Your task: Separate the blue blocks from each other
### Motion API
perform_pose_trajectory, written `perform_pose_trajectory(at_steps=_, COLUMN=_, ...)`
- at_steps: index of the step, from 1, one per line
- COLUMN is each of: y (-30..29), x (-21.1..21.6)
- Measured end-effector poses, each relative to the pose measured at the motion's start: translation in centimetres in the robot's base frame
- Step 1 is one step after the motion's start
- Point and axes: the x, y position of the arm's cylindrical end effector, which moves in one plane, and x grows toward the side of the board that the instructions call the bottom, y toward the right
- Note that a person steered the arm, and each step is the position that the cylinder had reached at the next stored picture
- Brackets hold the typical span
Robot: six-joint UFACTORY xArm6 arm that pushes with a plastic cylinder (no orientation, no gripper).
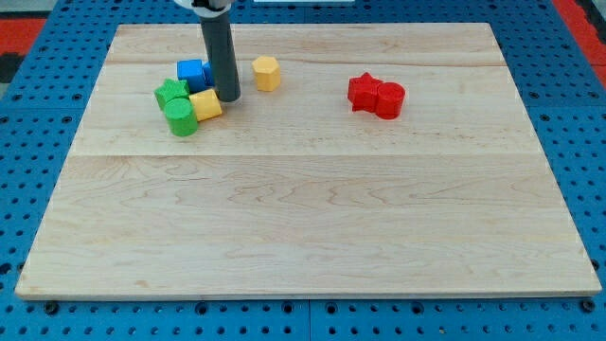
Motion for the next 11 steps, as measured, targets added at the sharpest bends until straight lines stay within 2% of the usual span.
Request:
perform_pose_trajectory(at_steps=1, y=-3.8, x=1.2)
perform_pose_trajectory(at_steps=2, y=-3.2, x=1.2)
perform_pose_trajectory(at_steps=4, y=-3.3, x=-3.2)
perform_pose_trajectory(at_steps=6, y=-6.1, x=-5.8)
perform_pose_trajectory(at_steps=7, y=-6.4, x=-3.4)
perform_pose_trajectory(at_steps=11, y=0.0, x=-4.5)
